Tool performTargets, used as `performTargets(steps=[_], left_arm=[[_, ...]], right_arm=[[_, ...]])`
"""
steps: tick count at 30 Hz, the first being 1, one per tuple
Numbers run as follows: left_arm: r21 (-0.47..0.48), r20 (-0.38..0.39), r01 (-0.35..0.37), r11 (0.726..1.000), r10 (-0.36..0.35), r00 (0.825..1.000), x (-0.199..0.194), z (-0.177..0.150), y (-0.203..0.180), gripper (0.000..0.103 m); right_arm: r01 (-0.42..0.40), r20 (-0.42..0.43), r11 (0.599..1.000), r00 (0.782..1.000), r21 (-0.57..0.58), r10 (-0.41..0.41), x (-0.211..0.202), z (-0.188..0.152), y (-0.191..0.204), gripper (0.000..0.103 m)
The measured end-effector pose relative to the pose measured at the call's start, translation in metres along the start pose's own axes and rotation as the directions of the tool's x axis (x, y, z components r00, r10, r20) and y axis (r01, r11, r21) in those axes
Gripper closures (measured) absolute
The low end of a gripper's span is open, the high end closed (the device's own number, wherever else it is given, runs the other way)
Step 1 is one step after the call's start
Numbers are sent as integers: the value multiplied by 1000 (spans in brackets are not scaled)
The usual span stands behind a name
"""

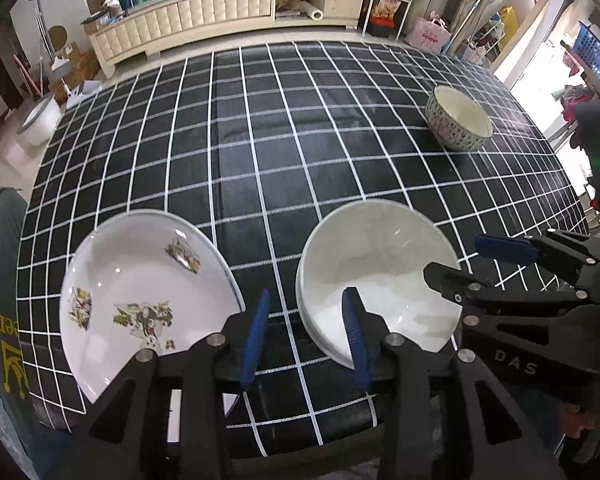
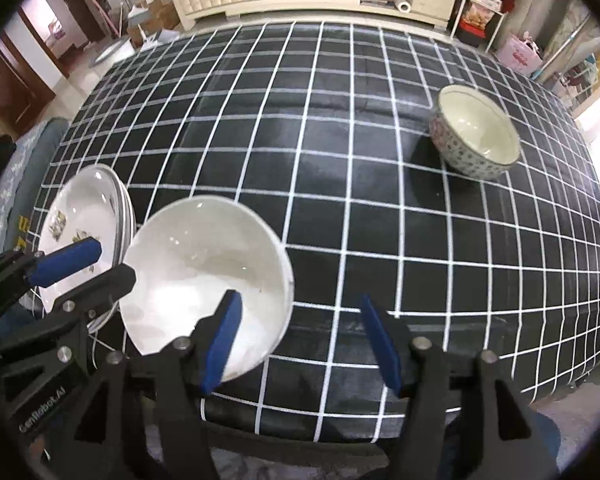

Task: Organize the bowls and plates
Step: 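Lower the patterned bowl into the plain white bowl and open the left tool, then move the left tool to the green-speckled bowl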

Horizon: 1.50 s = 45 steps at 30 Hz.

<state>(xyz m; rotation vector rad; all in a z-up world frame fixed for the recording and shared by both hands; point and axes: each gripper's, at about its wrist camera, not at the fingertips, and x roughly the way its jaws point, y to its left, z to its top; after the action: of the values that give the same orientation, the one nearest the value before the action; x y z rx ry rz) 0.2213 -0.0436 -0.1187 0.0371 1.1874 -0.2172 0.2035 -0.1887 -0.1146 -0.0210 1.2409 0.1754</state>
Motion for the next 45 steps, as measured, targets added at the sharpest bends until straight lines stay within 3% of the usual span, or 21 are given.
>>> performTargets(steps=[9,12,16,23,26,29,34,45], left_arm=[[2,58,-24,1000,24,998,-18,23,-17,65],[8,78,-23,1000,23,997,-24,32,-28,54],[31,114,-22,999,19,993,-33,43,-45,54],[79,132,-19,997,8,991,-42,67,-80,54],[102,136,-18,995,4,991,-46,77,-93,46],[133,156,-15,991,-7,988,-49,89,-108,46],[162,158,-21,987,-5,987,-41,112,-131,46],[186,84,-10,982,-5,996,1,156,-160,46]], right_arm=[[-22,69,998,997,56,18,-28,6,-34,32],[-13,97,998,995,61,7,-37,8,-45,30],[-10,138,997,990,76,0,-48,12,-64,23],[-22,181,995,983,94,4,-66,18,-95,22],[-21,193,995,981,97,2,-72,23,-108,22],[-10,199,995,980,100,-10,-74,27,-120,22],[-4,215,993,976,118,-22,-76,38,-144,22],[-4,192,988,981,154,-26,-53,65,-187,22]])
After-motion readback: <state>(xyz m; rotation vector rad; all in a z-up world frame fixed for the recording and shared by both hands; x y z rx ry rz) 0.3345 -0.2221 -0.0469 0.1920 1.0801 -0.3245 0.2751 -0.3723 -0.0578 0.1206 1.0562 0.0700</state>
